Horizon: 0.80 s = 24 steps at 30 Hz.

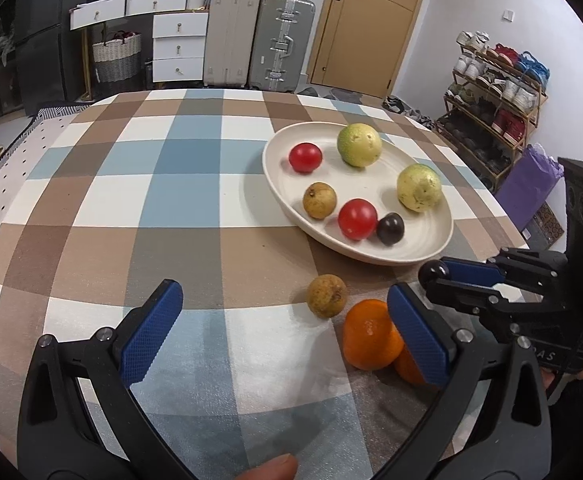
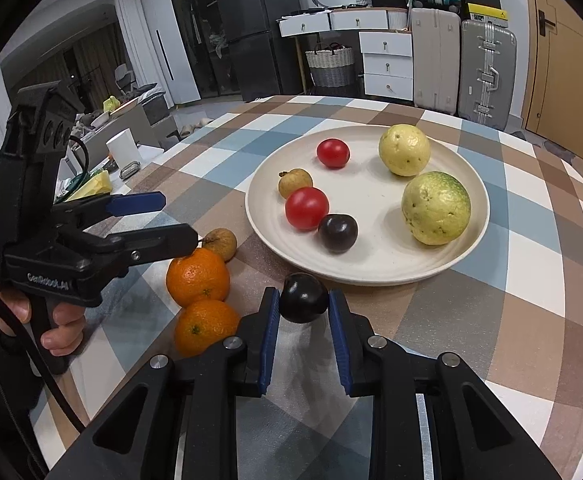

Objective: Organize fruits
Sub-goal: 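Grasp an orange with the left gripper while the right gripper holds the plum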

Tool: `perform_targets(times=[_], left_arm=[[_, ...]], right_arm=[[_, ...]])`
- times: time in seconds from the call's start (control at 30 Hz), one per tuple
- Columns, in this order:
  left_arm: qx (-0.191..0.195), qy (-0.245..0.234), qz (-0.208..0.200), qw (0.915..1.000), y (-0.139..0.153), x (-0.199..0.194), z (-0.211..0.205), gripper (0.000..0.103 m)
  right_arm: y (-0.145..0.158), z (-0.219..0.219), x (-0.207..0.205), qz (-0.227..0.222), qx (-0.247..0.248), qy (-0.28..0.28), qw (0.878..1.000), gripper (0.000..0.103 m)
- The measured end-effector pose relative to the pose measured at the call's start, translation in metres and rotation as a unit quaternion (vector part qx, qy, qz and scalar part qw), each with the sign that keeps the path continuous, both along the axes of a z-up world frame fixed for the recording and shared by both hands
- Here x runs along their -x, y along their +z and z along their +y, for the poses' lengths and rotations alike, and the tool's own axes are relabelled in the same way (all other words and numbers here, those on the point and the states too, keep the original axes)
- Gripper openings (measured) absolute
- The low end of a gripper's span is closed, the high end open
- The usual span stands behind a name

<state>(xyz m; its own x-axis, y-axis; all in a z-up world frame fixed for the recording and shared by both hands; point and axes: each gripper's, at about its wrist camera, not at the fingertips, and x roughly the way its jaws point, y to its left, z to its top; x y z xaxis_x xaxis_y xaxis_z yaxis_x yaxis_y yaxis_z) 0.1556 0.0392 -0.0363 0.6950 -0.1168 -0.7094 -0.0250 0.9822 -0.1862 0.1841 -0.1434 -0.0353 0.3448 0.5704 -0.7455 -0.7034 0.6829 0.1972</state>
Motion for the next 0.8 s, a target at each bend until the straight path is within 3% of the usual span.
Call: perform_targets(times=[0.23, 0.47, 0.67, 0.8], left_arm=[[0.008, -0.038, 0.017, 0.9991, -0.003, 0.001, -0.013, 0.102], [0.041, -0.071, 0.032, 0.9961, -0.008, -0.001, -0.017, 0.080], [0.059, -0.085, 0.036, 0.9940, -0.008, 0.000, -0.016, 0.067], [0.057, -0.088, 0.036, 0.9939, -0.007, 0.002, -0.016, 0.065]], right_arm=[[-0.001, 0.000, -0.001, 0.002, 0.001, 0.000, 1.000, 0.026], [0.000, 0.000, 0.000, 0.001, 0.002, 0.000, 1.000, 0.026], [0.000, 0.000, 0.000, 0.000, 0.004, -0.001, 1.000, 0.026], [-0.001, -0.001, 0.000, 0.000, 0.005, -0.002, 1.000, 0.026]])
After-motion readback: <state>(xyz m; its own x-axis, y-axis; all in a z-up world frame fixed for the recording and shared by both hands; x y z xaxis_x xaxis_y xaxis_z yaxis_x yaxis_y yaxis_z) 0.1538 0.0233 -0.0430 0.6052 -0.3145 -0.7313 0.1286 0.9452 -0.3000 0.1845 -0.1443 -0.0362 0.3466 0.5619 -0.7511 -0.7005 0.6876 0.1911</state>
